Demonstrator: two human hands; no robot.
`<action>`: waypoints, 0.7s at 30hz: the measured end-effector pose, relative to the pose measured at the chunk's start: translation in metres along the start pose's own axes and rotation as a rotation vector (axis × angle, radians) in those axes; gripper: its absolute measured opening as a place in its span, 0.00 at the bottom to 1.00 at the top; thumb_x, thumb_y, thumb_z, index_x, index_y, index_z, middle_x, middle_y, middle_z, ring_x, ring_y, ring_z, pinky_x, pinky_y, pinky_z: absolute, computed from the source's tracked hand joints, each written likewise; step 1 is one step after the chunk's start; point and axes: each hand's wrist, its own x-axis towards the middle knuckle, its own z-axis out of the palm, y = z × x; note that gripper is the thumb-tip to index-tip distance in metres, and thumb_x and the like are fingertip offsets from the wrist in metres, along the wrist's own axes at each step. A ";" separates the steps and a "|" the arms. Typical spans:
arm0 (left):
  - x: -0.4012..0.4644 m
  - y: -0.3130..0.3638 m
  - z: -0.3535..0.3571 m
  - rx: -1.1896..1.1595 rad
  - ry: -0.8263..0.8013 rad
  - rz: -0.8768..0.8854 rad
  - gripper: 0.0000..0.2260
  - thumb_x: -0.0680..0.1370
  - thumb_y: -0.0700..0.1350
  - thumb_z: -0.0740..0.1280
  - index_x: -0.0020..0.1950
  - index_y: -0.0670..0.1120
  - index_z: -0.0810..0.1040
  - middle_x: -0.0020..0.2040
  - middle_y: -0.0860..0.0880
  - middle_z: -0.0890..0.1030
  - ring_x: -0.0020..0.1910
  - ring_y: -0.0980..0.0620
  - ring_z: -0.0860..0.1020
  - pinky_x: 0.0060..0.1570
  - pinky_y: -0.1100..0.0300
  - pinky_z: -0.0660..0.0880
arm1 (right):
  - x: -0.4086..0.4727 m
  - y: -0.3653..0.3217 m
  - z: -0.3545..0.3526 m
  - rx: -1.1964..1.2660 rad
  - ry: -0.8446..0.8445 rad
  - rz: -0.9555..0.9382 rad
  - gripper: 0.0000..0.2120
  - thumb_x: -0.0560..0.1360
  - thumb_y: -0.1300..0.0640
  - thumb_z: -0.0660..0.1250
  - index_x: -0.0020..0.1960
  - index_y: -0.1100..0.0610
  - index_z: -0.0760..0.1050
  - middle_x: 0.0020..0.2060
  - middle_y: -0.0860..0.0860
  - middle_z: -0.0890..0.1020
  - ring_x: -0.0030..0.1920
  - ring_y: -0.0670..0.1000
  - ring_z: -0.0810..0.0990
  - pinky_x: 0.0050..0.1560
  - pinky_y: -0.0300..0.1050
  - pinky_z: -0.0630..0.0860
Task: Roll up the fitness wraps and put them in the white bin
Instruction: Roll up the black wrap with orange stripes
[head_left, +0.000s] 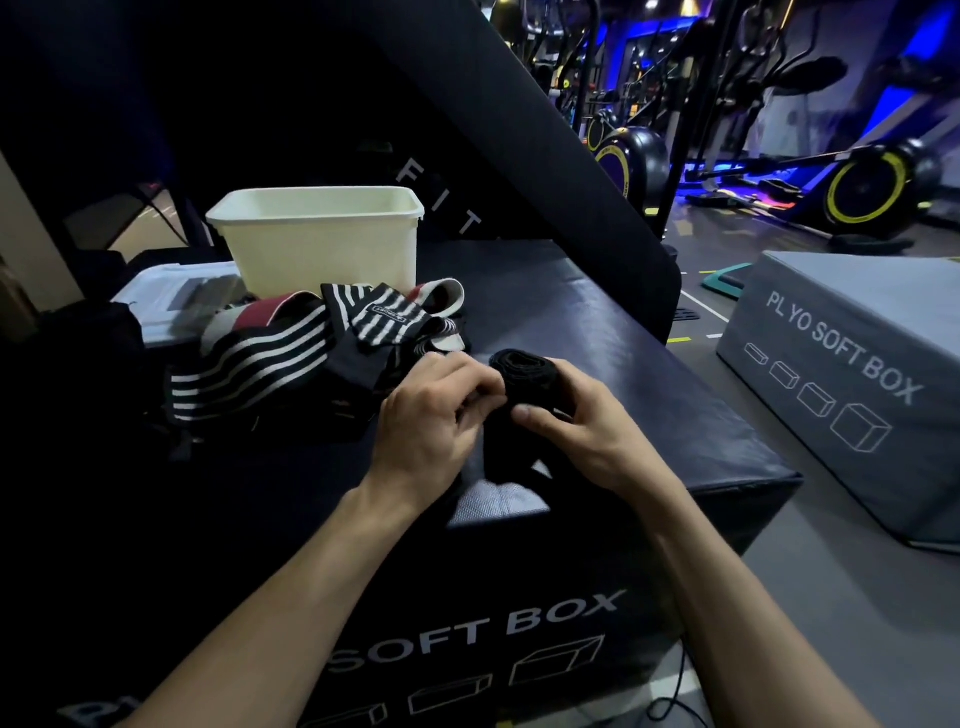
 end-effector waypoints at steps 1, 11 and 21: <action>0.001 0.000 0.000 -0.043 0.011 -0.011 0.02 0.77 0.43 0.74 0.47 0.47 0.83 0.45 0.54 0.81 0.47 0.51 0.77 0.49 0.55 0.76 | 0.000 -0.001 0.002 0.004 0.002 0.000 0.21 0.75 0.57 0.75 0.67 0.54 0.75 0.57 0.46 0.84 0.59 0.41 0.81 0.59 0.34 0.75; 0.004 -0.007 0.001 -0.535 -0.068 -0.600 0.03 0.76 0.48 0.76 0.43 0.52 0.86 0.37 0.51 0.85 0.35 0.55 0.83 0.39 0.58 0.80 | 0.001 0.002 0.004 0.132 0.009 0.034 0.22 0.74 0.66 0.75 0.66 0.60 0.75 0.58 0.52 0.84 0.60 0.47 0.83 0.58 0.38 0.77; 0.014 -0.003 -0.012 -0.960 -0.227 -1.001 0.03 0.80 0.39 0.70 0.47 0.42 0.82 0.38 0.47 0.83 0.36 0.54 0.81 0.35 0.59 0.81 | -0.001 -0.003 0.008 0.152 -0.018 -0.019 0.24 0.71 0.61 0.77 0.64 0.54 0.74 0.56 0.48 0.83 0.59 0.50 0.83 0.61 0.44 0.78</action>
